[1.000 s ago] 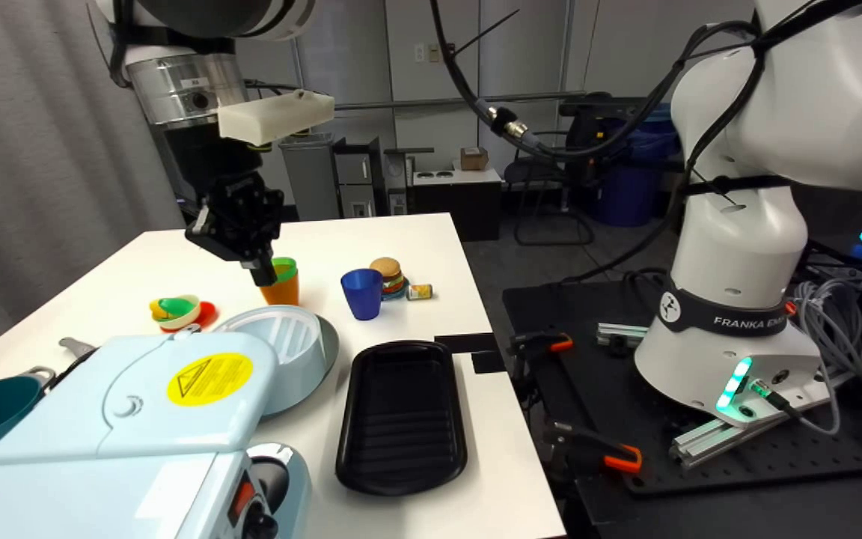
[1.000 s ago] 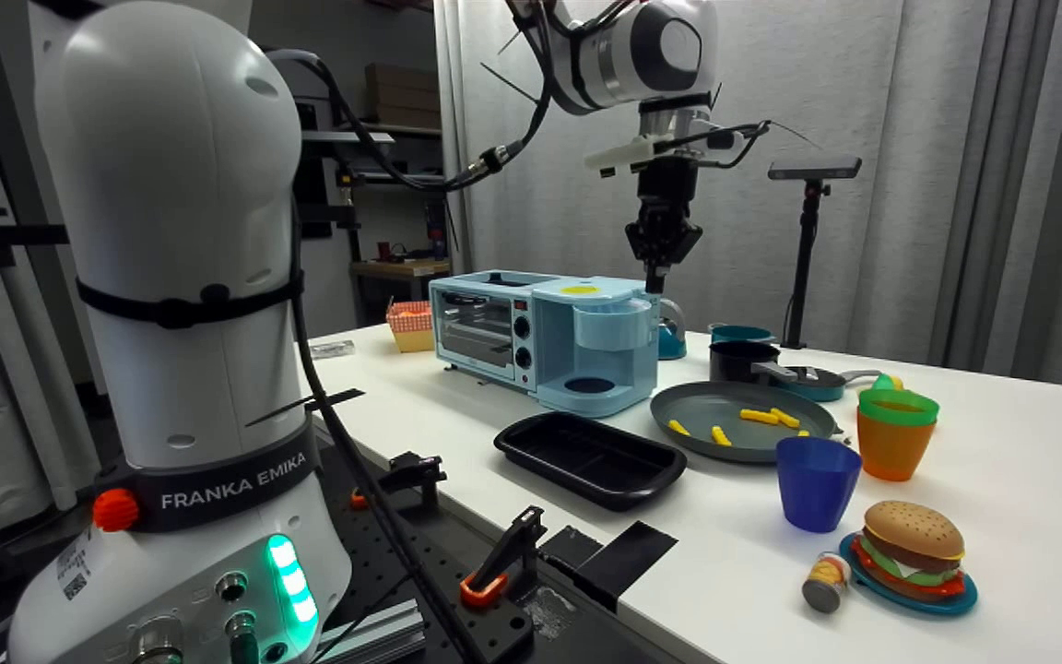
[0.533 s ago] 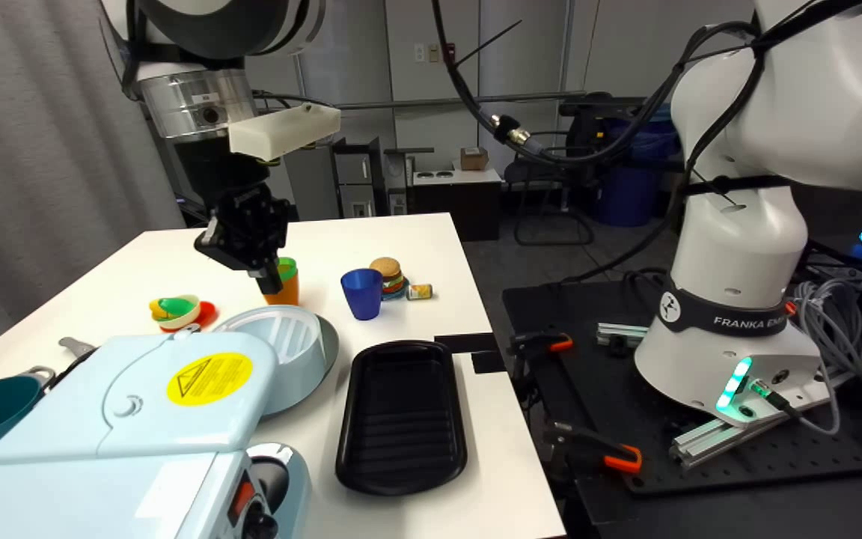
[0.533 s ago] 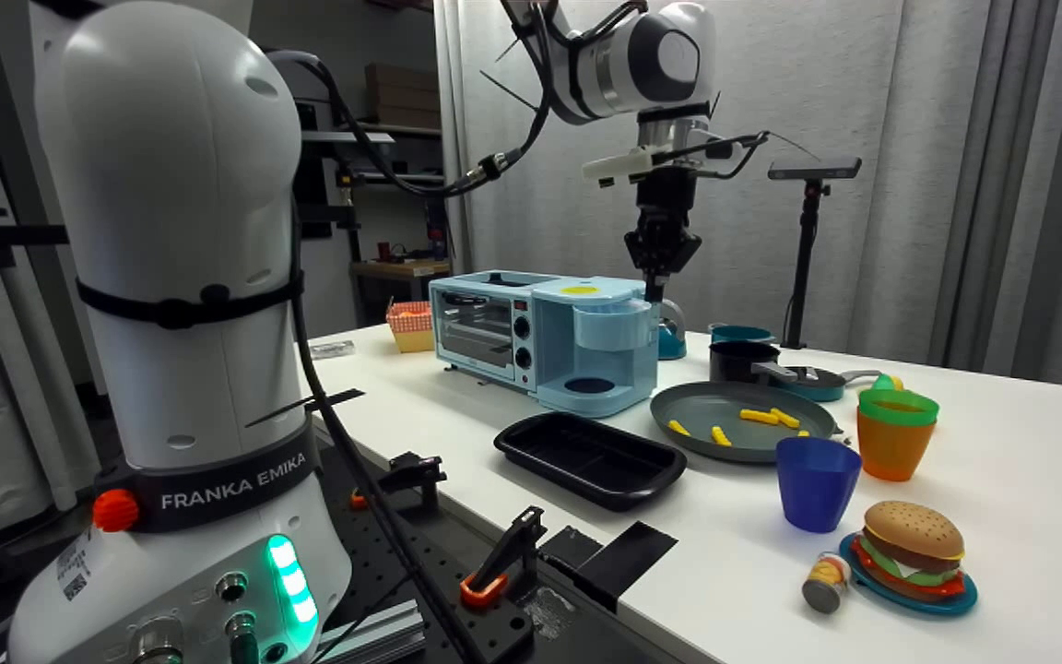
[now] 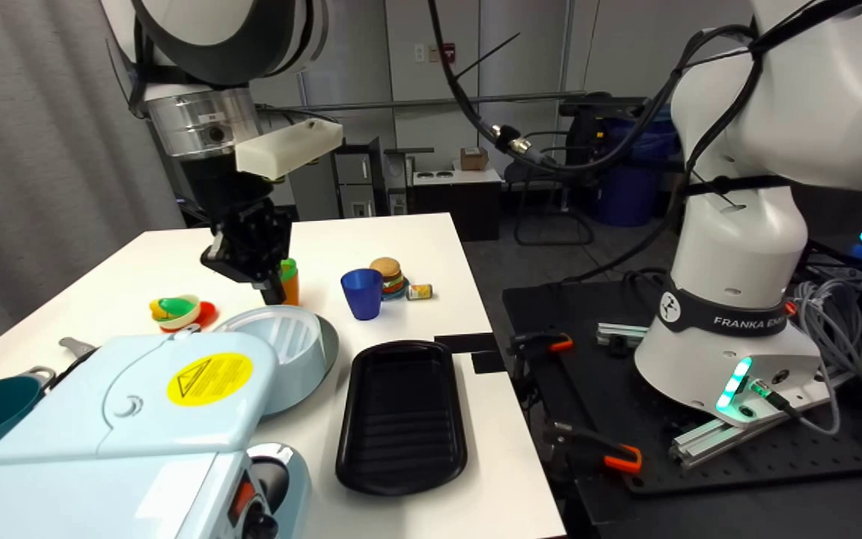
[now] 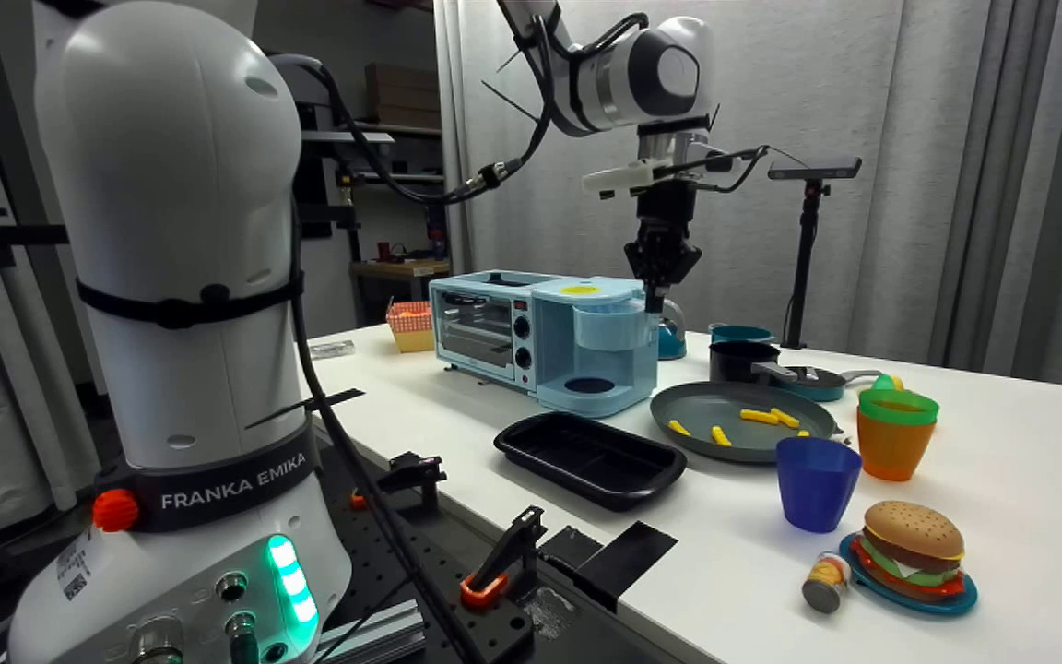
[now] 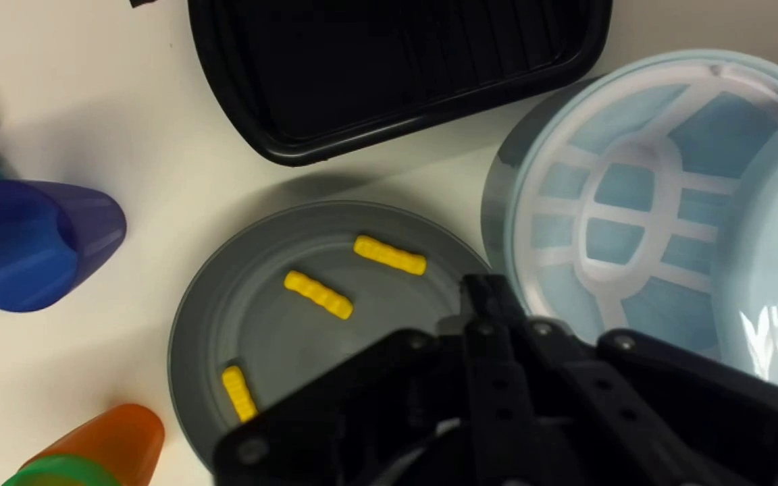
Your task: Press the top of the coffee maker to open the bowl and push it back to close it
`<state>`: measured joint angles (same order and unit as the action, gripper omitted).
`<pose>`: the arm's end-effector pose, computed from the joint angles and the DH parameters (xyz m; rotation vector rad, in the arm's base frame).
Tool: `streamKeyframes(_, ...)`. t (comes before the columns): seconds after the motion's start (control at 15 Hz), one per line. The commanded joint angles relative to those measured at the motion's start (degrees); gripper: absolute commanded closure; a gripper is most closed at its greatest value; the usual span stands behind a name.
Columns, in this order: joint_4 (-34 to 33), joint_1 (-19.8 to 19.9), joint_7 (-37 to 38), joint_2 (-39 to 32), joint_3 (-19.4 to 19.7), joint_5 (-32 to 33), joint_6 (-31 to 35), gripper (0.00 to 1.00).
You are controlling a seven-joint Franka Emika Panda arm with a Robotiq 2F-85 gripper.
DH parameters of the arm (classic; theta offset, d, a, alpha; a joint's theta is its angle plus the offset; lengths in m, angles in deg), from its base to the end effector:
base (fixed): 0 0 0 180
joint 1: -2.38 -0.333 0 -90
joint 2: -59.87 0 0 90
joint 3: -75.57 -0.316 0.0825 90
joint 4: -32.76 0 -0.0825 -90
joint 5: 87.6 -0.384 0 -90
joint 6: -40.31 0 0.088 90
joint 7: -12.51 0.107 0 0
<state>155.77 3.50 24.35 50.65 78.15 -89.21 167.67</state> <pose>0.5494 -0.0344 0.3207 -3.0978 0.4507 0.1340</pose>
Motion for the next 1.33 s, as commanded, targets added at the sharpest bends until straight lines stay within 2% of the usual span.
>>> streamKeyframes(0.0,0.8,0.7,-2.2,-0.7,0.0,-1.9,2.2,1.00)
streamKeyframes(0.2,0.7,1.0,-3.1,-1.3,0.0,-2.1,2.5,1.00)
streamKeyframes(0.4,0.9,1.2,-6.4,-0.8,-0.6,-5.0,2.5,1.00)
streamKeyframes(0.87,-0.2,4.4,-28.8,0.0,-2.5,-27.0,-4.4,1.00)
streamKeyframes(1.07,-0.7,5.1,-33.7,-0.3,-2.1,-31.4,-8.6,1.00)
streamKeyframes(1.27,-1.1,5.8,-36.2,-0.9,-1.7,-33.1,-12.0,1.00)
